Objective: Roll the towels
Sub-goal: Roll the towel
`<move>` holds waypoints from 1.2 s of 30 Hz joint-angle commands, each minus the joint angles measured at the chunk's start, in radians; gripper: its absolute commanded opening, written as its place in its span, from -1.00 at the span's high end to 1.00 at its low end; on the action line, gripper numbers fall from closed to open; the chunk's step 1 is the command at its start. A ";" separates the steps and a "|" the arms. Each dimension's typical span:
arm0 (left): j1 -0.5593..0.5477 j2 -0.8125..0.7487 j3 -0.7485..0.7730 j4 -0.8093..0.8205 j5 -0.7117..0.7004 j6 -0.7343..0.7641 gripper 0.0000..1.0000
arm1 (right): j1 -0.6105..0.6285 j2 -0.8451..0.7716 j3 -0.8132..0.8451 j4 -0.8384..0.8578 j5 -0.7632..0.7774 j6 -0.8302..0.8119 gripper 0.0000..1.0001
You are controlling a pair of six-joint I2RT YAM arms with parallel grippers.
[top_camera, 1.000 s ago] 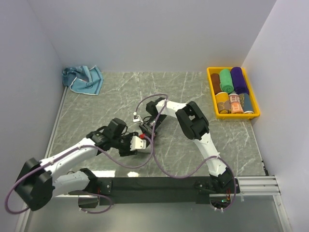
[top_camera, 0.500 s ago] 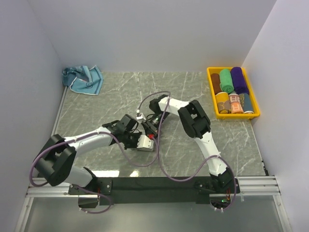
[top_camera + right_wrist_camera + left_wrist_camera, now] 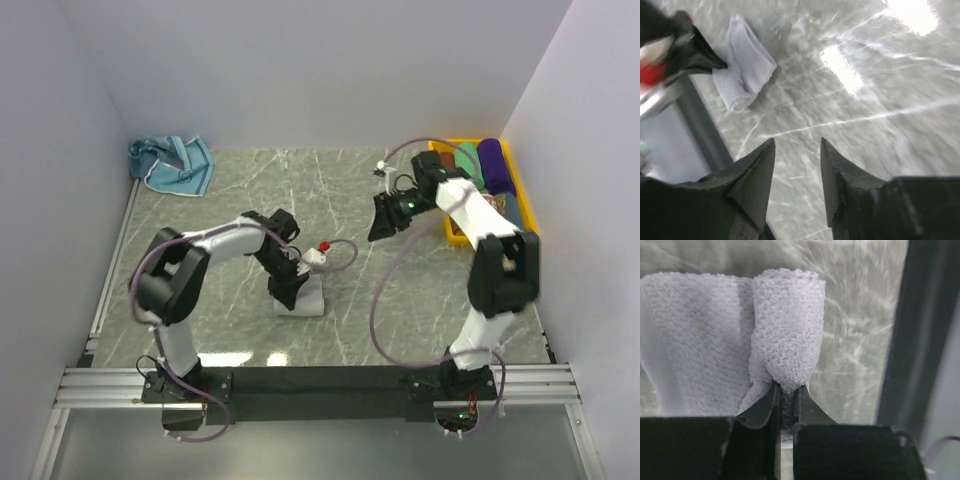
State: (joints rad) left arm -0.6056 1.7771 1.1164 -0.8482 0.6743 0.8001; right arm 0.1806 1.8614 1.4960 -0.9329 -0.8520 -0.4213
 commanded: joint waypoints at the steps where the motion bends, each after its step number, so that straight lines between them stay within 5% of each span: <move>1: 0.049 0.166 0.132 -0.166 0.066 -0.071 0.99 | 0.017 -0.187 -0.161 0.166 0.074 0.003 0.07; 9: 0.155 0.475 0.462 -0.383 0.157 0.037 0.90 | 0.037 -0.472 -0.423 0.233 0.103 -0.037 0.15; 15: 0.190 0.604 0.550 -0.460 0.174 0.108 0.81 | 0.359 -0.528 -0.537 0.455 0.335 -0.025 -0.07; 20: 0.196 0.590 0.517 -0.437 0.171 0.134 0.75 | 0.597 -0.446 -0.540 0.676 0.499 -0.134 -0.18; 33: 0.224 0.587 0.507 -0.402 0.183 0.131 0.61 | 0.731 -0.199 -0.525 0.802 0.475 -0.366 -0.17; 36: 0.228 0.570 0.497 -0.388 0.195 0.129 0.51 | 0.732 -0.130 -0.478 0.757 0.467 -0.367 0.12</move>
State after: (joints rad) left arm -0.3977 2.3451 1.6302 -1.4181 0.9825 0.8516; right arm 0.9016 1.6840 0.9638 -0.1875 -0.3698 -0.7563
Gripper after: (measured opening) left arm 0.236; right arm 0.490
